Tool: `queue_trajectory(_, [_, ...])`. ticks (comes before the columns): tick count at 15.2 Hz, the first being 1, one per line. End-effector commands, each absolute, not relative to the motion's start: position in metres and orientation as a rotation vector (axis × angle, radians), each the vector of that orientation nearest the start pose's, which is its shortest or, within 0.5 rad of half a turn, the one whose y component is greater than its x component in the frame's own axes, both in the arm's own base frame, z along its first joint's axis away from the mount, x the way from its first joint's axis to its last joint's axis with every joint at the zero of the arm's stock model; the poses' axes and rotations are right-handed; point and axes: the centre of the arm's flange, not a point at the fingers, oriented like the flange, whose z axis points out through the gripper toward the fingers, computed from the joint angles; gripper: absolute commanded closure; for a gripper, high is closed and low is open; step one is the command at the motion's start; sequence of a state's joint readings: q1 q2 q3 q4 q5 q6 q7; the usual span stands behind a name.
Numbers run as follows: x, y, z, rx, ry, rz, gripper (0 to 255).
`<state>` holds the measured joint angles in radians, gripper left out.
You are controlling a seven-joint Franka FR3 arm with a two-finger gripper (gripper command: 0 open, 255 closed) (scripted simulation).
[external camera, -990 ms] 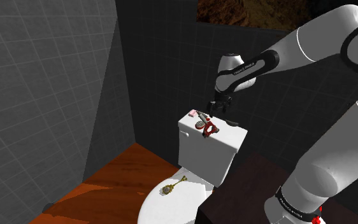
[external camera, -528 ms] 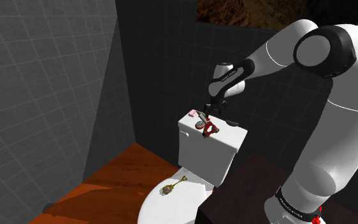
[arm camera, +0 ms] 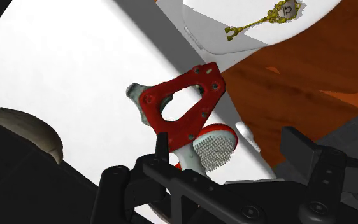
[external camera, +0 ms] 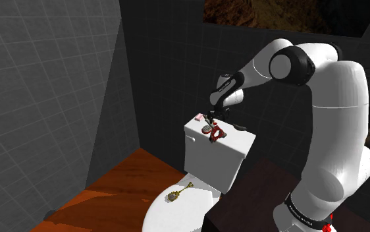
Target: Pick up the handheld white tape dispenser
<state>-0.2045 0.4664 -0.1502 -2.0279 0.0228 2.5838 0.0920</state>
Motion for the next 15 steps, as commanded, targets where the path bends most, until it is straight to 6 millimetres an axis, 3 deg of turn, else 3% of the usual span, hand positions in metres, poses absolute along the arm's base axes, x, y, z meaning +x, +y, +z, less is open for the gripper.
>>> queue_trajectory(1, [0.587, -0.225, 0.21, -3.118, 0.747, -0.15, 0])
queue_trajectory(7, [0.625, -0.27, 0.16, -3.097, 0.857, -0.18, 0])
queue_trajectory(15, [0.627, -0.273, 0.117, -3.096, 0.864, -0.182, 0])
